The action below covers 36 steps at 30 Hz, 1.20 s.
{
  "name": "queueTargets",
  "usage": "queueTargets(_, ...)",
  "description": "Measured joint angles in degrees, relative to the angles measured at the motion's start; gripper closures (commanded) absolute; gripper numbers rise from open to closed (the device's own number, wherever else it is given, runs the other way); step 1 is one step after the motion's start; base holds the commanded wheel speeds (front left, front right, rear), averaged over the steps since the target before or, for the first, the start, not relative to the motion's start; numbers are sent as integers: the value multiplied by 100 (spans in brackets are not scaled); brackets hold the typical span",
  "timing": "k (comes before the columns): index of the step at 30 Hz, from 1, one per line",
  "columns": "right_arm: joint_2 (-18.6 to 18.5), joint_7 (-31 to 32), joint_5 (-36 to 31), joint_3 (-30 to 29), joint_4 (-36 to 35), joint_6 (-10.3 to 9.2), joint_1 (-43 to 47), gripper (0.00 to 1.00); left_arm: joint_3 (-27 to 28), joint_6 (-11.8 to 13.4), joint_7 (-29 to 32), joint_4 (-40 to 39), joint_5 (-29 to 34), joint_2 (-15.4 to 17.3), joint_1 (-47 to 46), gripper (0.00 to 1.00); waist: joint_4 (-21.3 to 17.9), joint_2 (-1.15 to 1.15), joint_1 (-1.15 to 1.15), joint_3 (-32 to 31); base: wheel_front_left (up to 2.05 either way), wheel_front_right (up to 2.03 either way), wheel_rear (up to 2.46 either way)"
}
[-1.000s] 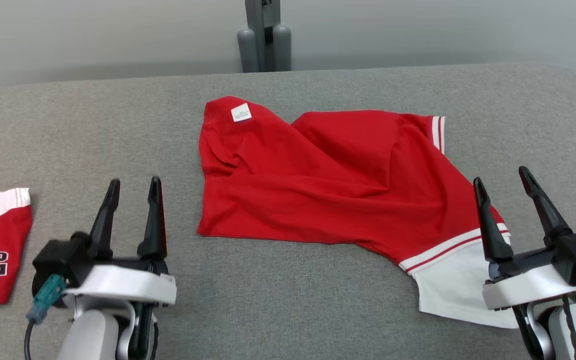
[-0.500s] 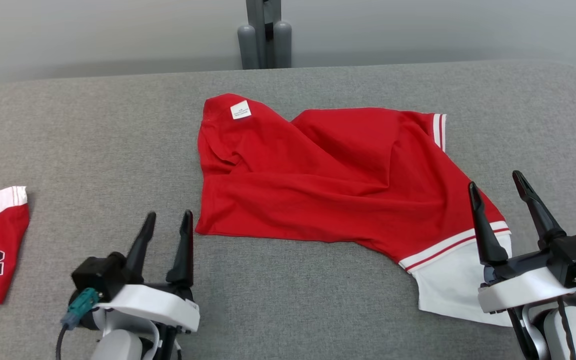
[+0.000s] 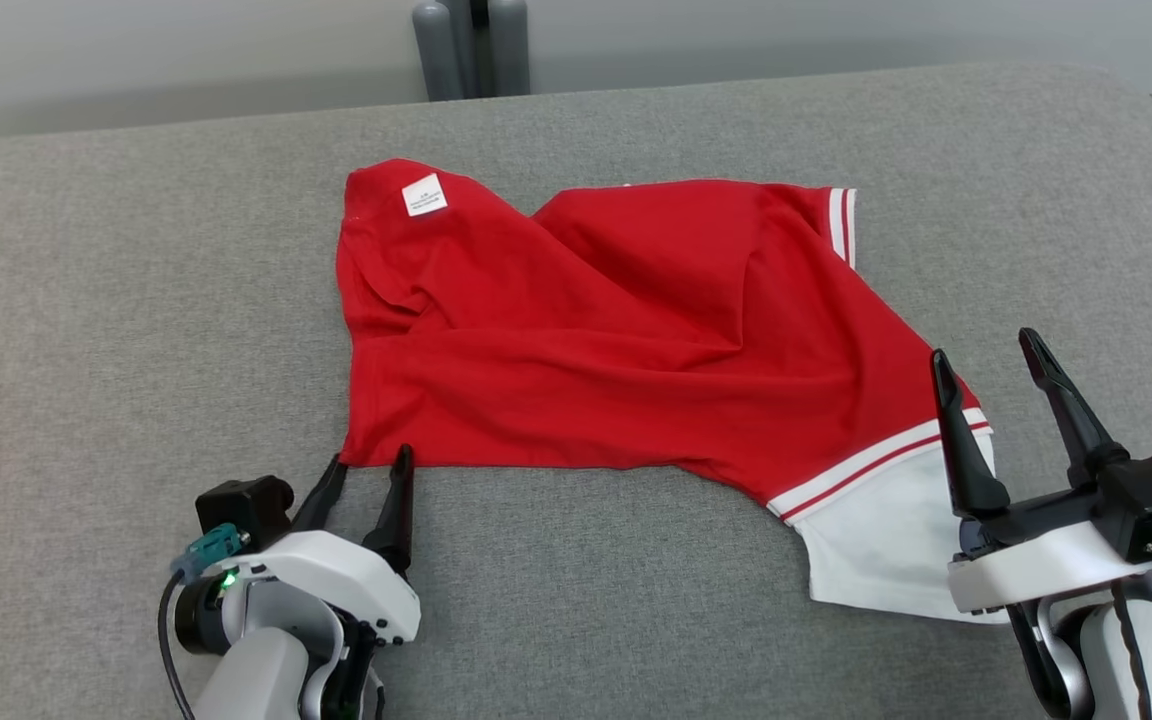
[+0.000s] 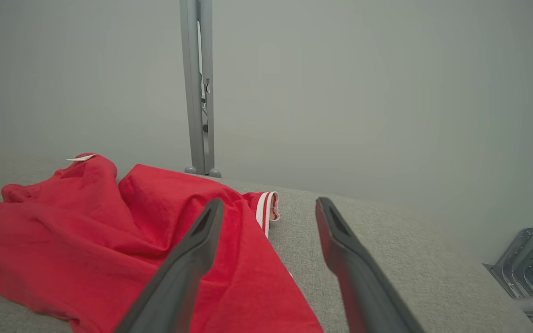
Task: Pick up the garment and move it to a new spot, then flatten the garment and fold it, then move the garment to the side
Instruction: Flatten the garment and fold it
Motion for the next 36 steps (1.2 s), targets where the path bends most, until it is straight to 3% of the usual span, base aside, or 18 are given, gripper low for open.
queueTargets(7,10,0,48,2,30,0,-26,0,-16,114,-331,319,-183,1,-264,0,-118,0,0,112,0,0,0)
queueTargets(8,10,0,55,0,40,0,-27,0,-12,108,-361,350,-229,-2,-293,74,-123,0,0,115,0,0,0)
queueTargets(9,10,0,54,-3,51,0,-28,0,-12,105,-379,381,-257,-1,-321,100,-126,0,0,113,0,0,0)
queueTargets(13,18,0,71,-5,130,0,-26,0,-56,65,-431,500,-286,1,-347,100,-125,0,0,72,0,0,0)
queueTargets(25,165,13,1048,149,543,0,527,0,7,99,-657,319,-236,108,-204,100,-508,0,0,-95,0,0,0)
queueTargets(31,267,415,1807,169,675,-1,1151,0,-78,97,-662,350,-232,101,-201,100,-592,0,0,-179,0,0,0)
queueTargets(36,263,834,2061,200,839,-1,1289,0,-118,97,-665,367,-231,100,-201,100,-658,0,0,-184,0,0,0)
